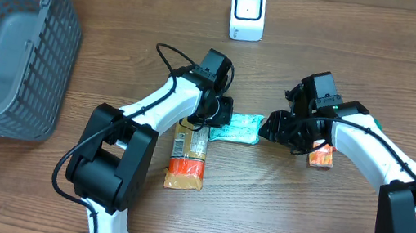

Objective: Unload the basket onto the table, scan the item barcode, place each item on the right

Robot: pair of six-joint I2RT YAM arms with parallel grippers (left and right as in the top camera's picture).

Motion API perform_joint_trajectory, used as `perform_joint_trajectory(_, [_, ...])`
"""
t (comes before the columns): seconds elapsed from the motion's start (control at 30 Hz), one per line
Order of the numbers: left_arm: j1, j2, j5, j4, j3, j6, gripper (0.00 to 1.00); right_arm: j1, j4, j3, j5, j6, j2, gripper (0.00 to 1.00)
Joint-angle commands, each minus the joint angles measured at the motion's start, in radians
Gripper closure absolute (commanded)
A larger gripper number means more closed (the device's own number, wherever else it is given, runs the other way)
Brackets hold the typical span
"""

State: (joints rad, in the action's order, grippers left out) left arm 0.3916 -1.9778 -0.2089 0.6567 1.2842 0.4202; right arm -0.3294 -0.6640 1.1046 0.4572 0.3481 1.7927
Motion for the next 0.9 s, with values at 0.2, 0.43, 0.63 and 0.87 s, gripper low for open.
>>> perform_joint_trajectory(0.2, [0.002,-0.073,0.052,0.0,-0.02,0.03,0.96,-0.003,0.193,-0.121,0.045,0.078,0.003,0.45])
perform_joint_trajectory(0.43, [0.015,-0.073,0.051,0.002,-0.02,0.027,0.96,-0.003,0.255,-0.156,0.045,0.079,0.003,0.44])
perform_joint_trajectory(0.63, [0.021,-0.057,0.009,0.057,0.051,0.021,0.96,-0.003,0.256,-0.156,0.045,0.079,0.003,0.44])
perform_joint_trajectory(0.87, [0.022,-0.026,0.013,0.147,0.187,0.022,0.96,-0.003,0.255,-0.156,0.045,0.079,0.003,0.44])
